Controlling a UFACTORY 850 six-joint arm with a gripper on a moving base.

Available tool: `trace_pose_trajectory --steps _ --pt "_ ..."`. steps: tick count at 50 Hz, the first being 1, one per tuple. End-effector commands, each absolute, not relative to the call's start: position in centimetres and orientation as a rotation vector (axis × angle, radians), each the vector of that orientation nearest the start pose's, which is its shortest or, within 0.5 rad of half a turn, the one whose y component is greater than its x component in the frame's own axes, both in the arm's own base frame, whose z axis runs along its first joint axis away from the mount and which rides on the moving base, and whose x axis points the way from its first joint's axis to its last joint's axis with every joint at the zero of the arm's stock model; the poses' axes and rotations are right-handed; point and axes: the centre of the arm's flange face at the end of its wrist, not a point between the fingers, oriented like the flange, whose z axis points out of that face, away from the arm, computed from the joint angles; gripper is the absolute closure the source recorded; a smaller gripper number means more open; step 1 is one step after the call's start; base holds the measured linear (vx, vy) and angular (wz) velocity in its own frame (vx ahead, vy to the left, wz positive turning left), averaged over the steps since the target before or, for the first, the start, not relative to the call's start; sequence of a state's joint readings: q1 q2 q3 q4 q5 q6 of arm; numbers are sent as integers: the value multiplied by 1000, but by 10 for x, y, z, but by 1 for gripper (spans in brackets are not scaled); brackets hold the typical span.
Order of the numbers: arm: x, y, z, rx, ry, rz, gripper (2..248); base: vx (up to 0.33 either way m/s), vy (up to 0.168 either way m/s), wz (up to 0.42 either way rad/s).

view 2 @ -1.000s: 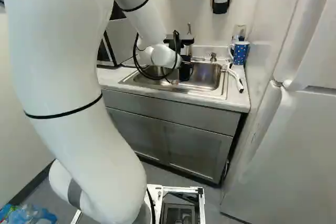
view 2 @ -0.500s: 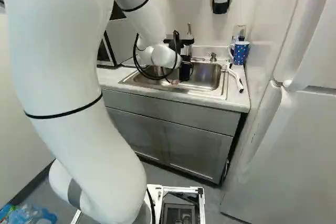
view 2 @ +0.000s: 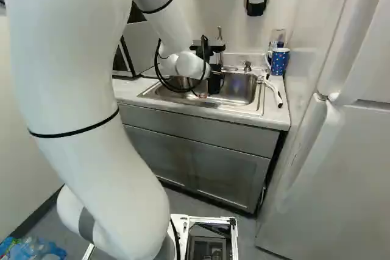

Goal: Rinse the cup and place it in the tray

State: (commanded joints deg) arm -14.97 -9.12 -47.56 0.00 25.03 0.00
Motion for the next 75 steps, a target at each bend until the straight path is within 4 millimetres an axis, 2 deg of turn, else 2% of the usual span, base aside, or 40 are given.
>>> trace_pose_trajectory --steps 75 --pt "507 -136 468 -2771 364 -1714 125 0 0 0"
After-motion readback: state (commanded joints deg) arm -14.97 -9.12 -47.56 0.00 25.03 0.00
